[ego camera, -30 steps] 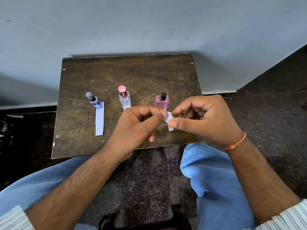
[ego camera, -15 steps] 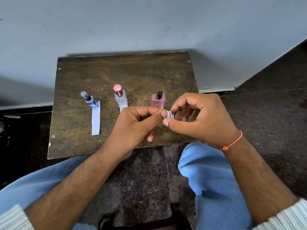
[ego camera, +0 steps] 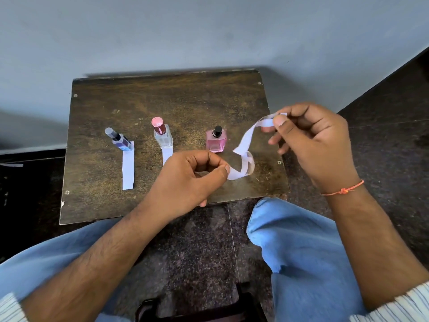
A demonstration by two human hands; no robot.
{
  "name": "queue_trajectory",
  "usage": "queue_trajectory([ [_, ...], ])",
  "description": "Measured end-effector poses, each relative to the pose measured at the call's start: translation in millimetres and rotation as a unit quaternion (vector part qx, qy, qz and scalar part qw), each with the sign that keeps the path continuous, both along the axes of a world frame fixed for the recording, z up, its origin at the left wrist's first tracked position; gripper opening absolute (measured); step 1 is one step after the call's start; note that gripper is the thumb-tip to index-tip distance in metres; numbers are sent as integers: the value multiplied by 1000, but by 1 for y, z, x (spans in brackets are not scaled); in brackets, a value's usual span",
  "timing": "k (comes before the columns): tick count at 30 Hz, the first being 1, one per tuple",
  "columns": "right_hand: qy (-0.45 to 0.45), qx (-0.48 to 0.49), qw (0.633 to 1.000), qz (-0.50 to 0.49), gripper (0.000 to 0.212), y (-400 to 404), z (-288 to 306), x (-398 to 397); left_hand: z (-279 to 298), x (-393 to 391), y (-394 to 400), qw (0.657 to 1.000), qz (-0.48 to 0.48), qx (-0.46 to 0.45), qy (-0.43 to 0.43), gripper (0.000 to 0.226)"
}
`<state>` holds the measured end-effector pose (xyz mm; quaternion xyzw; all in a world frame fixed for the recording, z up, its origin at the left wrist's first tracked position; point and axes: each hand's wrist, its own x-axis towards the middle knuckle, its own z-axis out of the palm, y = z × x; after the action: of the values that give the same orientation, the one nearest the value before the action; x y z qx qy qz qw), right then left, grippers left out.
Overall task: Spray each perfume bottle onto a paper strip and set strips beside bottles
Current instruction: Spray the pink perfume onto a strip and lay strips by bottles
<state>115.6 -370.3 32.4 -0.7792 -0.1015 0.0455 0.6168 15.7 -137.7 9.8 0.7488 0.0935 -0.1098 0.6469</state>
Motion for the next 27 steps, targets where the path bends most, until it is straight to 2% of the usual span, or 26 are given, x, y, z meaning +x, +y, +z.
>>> queue_trajectory([
  [4, 10, 9, 999, -49, 6, -1, 0, 5, -1, -1, -5, 1000, -11, -6, 21, 14],
  [10, 47, 59, 990, -120, 6, 0, 2, 9, 4, -2, -7, 991, 29, -97, 85, 20],
  [15, 73, 104, 981, -145, 7, 4, 4, 11, 4, -9, -14, 976, 47, -165, 135, 15],
  [18, 81, 115, 978, -154, 6, 7, 3, 12, 5, -15, -21, 948, 91, -252, 175, 14],
  [22, 79, 103, 975, -181, 6, 9, -1, 14, 9, -22, -32, 876, 151, -403, 219, 11],
  [24, 76, 97, 972, -199, 6, 7, -4, 15, 11, -24, -36, 852, 167, -442, 228, 11],
  [27, 73, 90, 969, -216, 3, 2, -7, 18, 12, -23, -41, 837, 177, -462, 233, 9],
])
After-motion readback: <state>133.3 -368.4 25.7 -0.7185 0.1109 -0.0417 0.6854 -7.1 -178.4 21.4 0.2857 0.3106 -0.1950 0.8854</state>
